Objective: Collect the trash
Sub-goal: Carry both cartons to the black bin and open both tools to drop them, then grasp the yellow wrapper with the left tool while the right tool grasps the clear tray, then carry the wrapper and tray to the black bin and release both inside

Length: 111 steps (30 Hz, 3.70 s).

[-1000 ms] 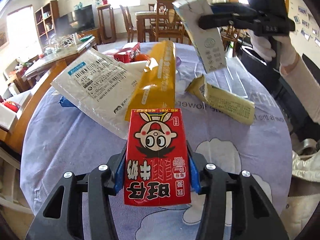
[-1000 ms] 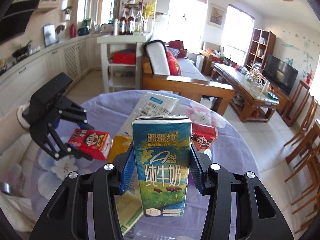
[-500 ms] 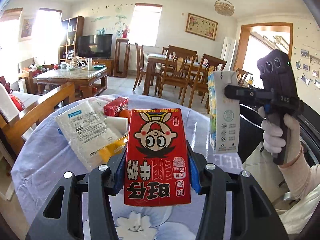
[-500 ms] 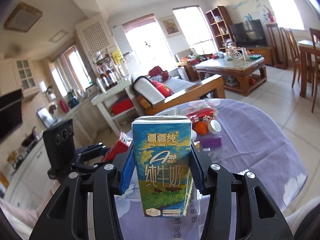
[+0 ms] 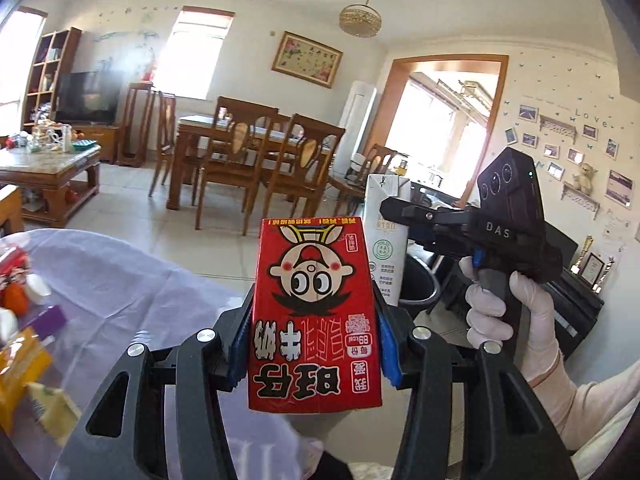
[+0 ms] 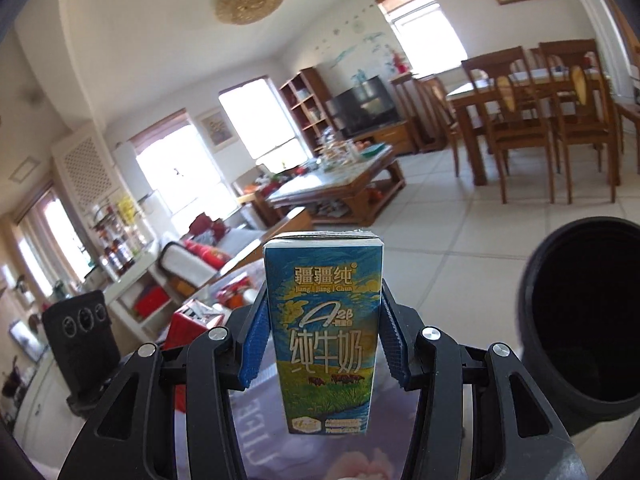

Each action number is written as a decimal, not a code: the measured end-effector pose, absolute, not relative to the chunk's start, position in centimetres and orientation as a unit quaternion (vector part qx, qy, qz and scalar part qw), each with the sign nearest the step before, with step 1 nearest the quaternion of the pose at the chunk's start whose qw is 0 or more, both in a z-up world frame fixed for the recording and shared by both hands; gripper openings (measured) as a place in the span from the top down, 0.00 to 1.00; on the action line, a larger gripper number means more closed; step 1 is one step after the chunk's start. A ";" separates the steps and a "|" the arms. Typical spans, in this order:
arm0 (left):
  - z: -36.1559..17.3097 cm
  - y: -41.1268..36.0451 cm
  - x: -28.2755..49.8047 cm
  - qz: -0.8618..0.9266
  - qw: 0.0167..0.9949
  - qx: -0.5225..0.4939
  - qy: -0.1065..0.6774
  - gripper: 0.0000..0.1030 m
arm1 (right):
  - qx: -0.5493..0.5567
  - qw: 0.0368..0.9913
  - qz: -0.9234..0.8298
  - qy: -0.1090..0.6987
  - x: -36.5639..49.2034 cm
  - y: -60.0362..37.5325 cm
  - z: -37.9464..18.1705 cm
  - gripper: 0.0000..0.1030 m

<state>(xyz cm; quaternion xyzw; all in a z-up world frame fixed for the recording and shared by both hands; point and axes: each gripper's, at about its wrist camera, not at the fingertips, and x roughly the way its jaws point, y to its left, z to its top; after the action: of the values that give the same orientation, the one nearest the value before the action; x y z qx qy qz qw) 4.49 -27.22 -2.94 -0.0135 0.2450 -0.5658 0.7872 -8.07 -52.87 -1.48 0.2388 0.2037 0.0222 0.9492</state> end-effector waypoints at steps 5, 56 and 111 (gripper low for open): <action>-3.5 -36.2 3.5 -0.618 0.745 -0.031 0.249 0.51 | 0.238 0.952 -0.107 0.162 -13.7 -60.7 -2.9 0.52; -7.2 -35.0 3.4 -0.535 0.789 -0.033 0.300 0.18 | 0.175 0.944 -0.173 0.220 -12.0 -58.4 -7.7 0.26; -10.4 -7.7 16.0 -0.364 0.848 -0.002 0.385 0.82 | 0.281 0.862 0.189 0.377 7.5 -32.9 -11.0 0.96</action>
<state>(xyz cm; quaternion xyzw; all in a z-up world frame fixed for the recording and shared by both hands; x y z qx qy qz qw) 15.98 -7.71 -10.42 -0.0017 0.3849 -0.3636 0.8483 7.45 -32.91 -11.03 0.2811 0.3772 0.1892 0.8619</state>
